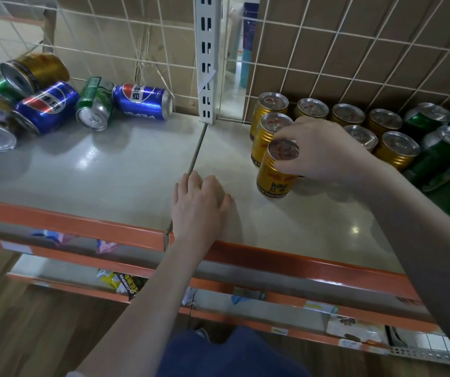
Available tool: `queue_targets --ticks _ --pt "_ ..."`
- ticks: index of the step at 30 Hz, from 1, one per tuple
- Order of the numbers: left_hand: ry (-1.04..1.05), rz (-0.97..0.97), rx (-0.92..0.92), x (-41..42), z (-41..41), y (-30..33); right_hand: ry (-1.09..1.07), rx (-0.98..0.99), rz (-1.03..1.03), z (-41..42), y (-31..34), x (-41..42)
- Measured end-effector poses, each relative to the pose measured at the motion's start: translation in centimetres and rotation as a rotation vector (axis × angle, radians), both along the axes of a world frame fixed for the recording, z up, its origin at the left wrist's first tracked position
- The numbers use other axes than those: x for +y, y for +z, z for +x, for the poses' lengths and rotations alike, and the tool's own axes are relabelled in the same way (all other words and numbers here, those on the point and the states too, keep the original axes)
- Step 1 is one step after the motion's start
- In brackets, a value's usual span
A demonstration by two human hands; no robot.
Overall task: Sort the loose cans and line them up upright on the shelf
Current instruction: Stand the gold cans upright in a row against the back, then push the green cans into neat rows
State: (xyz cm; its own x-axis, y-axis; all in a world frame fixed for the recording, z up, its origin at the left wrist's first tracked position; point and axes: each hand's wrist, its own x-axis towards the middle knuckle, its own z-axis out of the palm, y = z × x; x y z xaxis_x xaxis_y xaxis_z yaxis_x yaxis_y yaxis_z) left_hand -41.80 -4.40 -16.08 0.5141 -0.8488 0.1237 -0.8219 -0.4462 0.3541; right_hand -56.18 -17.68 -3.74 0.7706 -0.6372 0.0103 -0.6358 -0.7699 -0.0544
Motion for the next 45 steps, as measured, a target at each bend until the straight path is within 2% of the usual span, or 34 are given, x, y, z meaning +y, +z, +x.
queue_targets --ticks 3,8,11,16,21,30,32,45 --pt "0.010 0.033 -0.003 0.0 -0.2 0.5 -0.032 -0.042 0.006 -1.0 -1.0 0.6" --pt "0.144 0.008 0.037 1.8 -0.9 1.6 -0.049 -0.337 -0.281 -2.1 -2.6 4.6" --pt "0.249 -0.044 -0.006 4.2 -0.5 2.4 -0.070 -0.419 -0.271 -1.6 -4.4 8.1" --pt "0.369 -0.059 -0.046 8.7 3.6 3.0 -0.077 -0.334 -0.134 1.8 -8.1 12.2" --pt "0.440 -0.098 -0.029 12.6 10.4 2.7 -0.098 -0.218 -0.097 8.5 -10.1 14.5" --pt "0.253 -0.200 -0.165 17.7 26.0 3.3 -0.285 -0.260 -0.081 23.5 -11.5 19.4" --pt "0.218 -0.169 -0.169 18.3 28.7 3.8 -0.321 -0.272 -0.072 25.8 -11.3 20.3" --pt "0.017 -0.116 -0.180 14.3 37.6 3.7 -0.364 -0.275 -0.120 32.2 -9.6 18.4"
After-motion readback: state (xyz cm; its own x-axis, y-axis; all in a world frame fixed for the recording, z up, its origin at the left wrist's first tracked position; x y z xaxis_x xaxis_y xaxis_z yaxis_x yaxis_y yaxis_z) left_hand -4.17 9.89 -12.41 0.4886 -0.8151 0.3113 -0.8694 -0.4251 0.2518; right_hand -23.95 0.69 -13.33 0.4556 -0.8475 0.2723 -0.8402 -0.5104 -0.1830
